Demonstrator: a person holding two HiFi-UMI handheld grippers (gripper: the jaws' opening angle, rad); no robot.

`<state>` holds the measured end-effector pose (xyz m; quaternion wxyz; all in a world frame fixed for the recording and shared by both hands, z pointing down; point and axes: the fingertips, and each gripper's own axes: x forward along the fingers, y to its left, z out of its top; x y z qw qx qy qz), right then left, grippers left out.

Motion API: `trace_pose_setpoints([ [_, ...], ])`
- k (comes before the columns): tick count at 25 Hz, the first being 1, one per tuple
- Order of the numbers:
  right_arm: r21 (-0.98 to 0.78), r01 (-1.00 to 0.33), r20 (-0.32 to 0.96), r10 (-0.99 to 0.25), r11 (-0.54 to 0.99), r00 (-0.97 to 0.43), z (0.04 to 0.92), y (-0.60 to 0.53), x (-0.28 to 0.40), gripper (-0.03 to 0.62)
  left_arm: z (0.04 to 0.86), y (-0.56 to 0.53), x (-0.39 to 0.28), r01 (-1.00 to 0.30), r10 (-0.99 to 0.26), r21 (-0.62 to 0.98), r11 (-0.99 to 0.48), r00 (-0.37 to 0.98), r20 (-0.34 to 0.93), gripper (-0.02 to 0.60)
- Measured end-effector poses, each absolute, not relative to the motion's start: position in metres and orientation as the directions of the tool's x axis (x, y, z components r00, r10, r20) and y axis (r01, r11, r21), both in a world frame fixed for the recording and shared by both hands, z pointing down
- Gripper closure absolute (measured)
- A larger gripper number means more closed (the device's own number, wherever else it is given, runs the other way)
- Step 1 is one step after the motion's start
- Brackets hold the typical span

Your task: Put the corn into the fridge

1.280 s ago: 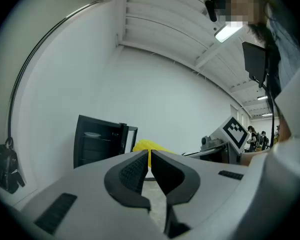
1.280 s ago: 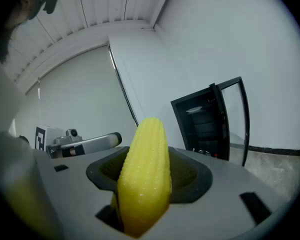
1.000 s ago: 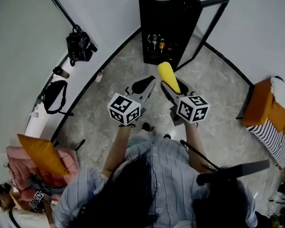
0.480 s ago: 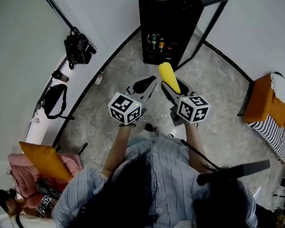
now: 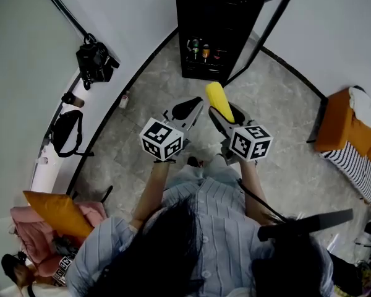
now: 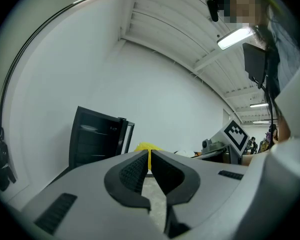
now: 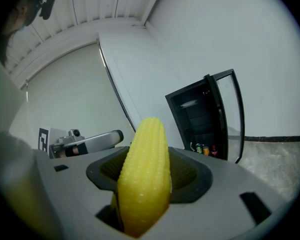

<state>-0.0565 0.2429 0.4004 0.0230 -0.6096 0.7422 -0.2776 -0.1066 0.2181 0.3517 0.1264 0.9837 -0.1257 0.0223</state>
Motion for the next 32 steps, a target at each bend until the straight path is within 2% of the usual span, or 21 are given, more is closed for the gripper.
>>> trace_pose_setpoints([
  [10,-0.466,-0.881,0.332,-0.906,0.086,-0.264,0.419,0.229,-0.048,0.344,0.376,0.201,-0.097,-0.259,-0.233,0.286,-0.922,0.965,0.123,0.574],
  [17,-0.472,-0.876,0.32,-0.907,0.097,-0.273,0.418,0.184,-0.013,0.344,0.374,0.157,-0.064,-0.27,-0.244,0.272,-0.924,0.961,0.127,0.574],
  [32,-0.484,-0.857,0.334,-0.868,0.177,-0.367,0.422,0.071,0.054,0.344,0.382,0.045,-0.005,-0.378,-0.352,0.305,-0.874,0.926,0.138,0.574],
])
